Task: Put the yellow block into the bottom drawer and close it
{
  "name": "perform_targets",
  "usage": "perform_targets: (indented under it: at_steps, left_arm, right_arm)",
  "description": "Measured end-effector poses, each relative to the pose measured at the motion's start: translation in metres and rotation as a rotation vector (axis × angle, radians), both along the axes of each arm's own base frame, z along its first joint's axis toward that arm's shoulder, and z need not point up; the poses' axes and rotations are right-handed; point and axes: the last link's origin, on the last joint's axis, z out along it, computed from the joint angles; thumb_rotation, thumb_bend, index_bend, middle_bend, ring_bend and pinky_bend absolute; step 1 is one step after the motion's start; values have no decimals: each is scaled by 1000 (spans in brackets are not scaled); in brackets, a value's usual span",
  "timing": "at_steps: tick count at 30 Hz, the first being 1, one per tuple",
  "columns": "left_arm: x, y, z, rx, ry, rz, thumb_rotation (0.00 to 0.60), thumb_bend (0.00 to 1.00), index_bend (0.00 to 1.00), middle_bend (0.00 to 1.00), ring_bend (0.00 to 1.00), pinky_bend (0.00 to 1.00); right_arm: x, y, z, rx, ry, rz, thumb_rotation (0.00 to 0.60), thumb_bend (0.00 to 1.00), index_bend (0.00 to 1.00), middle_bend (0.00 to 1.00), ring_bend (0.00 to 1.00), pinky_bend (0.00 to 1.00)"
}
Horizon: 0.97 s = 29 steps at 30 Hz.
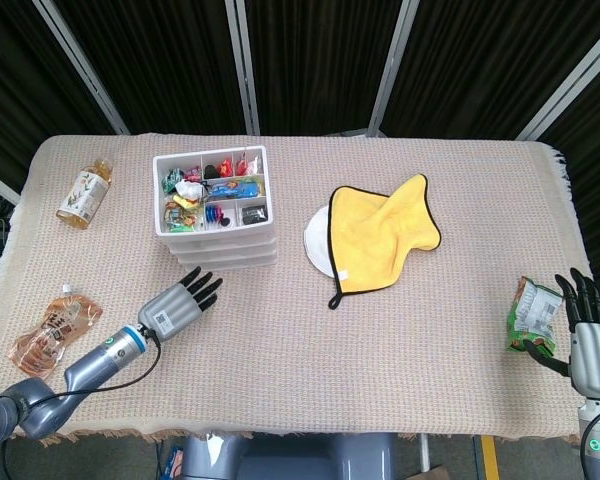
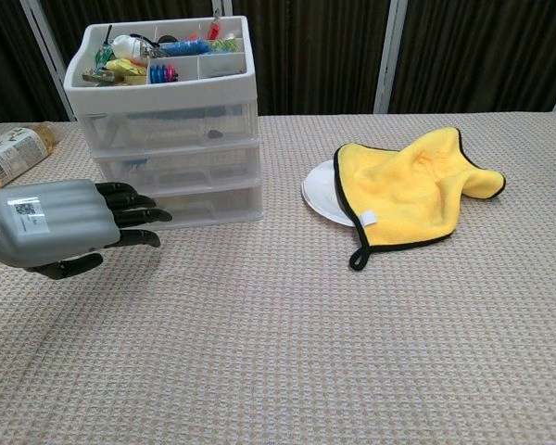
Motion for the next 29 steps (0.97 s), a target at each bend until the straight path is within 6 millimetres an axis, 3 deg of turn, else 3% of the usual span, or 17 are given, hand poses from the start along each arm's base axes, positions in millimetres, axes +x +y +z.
perform_targets:
  at_steps: [4, 8, 13, 21, 29]
  left_arm:
    - [4, -13, 14, 17, -90, 15, 600, 578, 135, 0, 0, 83]
    - [4, -29, 34, 58, -220, 67, 600, 364, 122, 0, 0, 56]
    - [0, -53, 64, 154, -401, 150, 600, 215, 93, 0, 0, 5]
    - [-22, -100, 104, 327, -635, 353, 600, 158, 0, 0, 0, 0]
    - [-52, -123, 127, 480, -681, 476, 600, 144, 0, 0, 0, 0]
  right_arm:
    - [0, 0, 0, 1, 2, 1, 600, 56, 92, 0, 0, 0]
    - [0, 0, 0, 0, 3, 1, 600, 57, 93, 0, 0, 0]
    - [1, 0, -1, 2, 6, 4, 600, 55, 92, 0, 0, 0]
    - [3, 0, -2, 6, 15, 14, 600, 57, 90, 0, 0, 0]
    - [4, 0, -3, 18, 26, 30, 600, 56, 83, 0, 0, 0]
